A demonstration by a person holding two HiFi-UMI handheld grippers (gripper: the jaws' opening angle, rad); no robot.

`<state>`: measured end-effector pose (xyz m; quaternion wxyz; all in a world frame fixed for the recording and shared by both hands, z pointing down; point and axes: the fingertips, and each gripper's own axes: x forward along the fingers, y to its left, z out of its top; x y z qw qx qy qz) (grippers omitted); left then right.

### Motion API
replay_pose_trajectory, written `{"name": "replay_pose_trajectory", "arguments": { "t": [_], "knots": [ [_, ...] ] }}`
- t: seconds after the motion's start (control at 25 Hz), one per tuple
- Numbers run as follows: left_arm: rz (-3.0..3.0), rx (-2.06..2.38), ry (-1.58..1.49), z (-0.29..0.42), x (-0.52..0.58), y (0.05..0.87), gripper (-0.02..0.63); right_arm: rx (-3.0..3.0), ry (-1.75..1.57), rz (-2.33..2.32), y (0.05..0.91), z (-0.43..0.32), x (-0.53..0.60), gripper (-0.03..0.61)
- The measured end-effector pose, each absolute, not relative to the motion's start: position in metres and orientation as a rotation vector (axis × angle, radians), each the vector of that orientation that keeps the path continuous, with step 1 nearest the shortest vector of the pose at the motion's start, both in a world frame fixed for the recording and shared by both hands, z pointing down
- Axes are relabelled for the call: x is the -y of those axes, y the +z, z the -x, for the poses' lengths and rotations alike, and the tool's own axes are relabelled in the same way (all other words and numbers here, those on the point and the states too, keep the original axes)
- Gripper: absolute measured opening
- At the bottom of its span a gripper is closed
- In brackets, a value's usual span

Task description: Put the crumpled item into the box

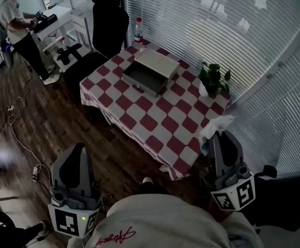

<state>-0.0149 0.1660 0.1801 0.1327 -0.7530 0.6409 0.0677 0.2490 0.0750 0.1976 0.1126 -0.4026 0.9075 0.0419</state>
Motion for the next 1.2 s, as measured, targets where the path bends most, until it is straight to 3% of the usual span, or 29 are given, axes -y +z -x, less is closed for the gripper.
{"name": "replay_pose_trajectory", "arguments": {
  "t": [1.2],
  "knots": [
    [2.131,-1.920,0.181,0.000,-0.138,0.186,0.025,-2.701,0.050,1.065,0.213,-0.249,-0.030,0.048]
  ]
}}
